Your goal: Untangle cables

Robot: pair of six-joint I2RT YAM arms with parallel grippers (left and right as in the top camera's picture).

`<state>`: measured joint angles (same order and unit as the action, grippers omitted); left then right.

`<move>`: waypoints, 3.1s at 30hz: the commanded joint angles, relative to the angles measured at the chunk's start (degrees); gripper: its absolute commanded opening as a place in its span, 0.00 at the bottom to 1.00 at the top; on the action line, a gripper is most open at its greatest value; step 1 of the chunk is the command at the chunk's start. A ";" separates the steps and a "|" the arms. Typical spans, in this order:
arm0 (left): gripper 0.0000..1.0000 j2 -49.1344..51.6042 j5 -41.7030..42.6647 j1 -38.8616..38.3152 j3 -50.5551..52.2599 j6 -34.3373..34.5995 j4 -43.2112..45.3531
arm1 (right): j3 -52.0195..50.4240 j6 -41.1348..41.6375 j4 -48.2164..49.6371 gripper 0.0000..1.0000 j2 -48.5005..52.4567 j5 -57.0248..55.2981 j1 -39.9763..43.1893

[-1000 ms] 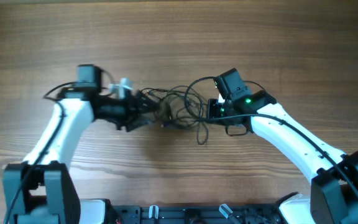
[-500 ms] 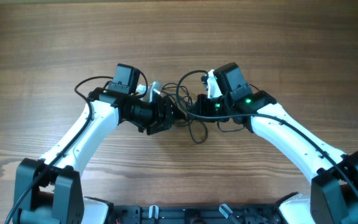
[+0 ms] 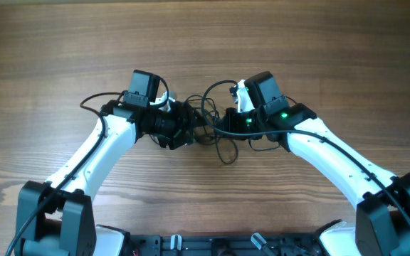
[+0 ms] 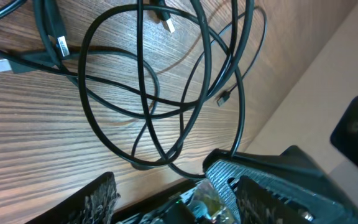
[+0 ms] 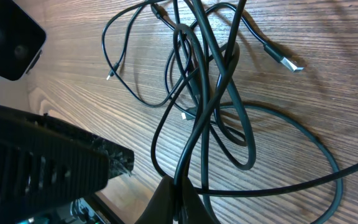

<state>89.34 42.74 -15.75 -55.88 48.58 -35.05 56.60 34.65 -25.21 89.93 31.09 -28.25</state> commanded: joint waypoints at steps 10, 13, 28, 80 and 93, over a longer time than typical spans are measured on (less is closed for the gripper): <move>0.63 4.07 -1.27 -2.16 -0.26 3.34 1.97 | 0.00 0.46 0.13 0.04 -0.15 2.01 0.09; 0.59 4.81 -2.36 -2.21 -0.26 3.32 2.03 | 0.00 0.50 0.13 0.04 -0.15 2.03 0.09; 0.04 7.06 -2.36 -2.78 -0.26 2.97 2.56 | 0.00 0.44 -0.24 0.04 -0.15 2.01 0.09; 0.04 5.99 31.06 28.39 -0.28 -22.91 1.40 | -1.49 21.33 -5.64 0.37 -0.15 -2.97 -7.96; 0.04 5.99 31.06 28.35 -0.28 -22.91 1.18 | -2.73 27.08 3.58 0.38 0.87 -6.47 -8.22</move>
<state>95.72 73.91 12.82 -55.88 27.03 -33.85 54.28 59.16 -22.00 89.93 26.79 -35.92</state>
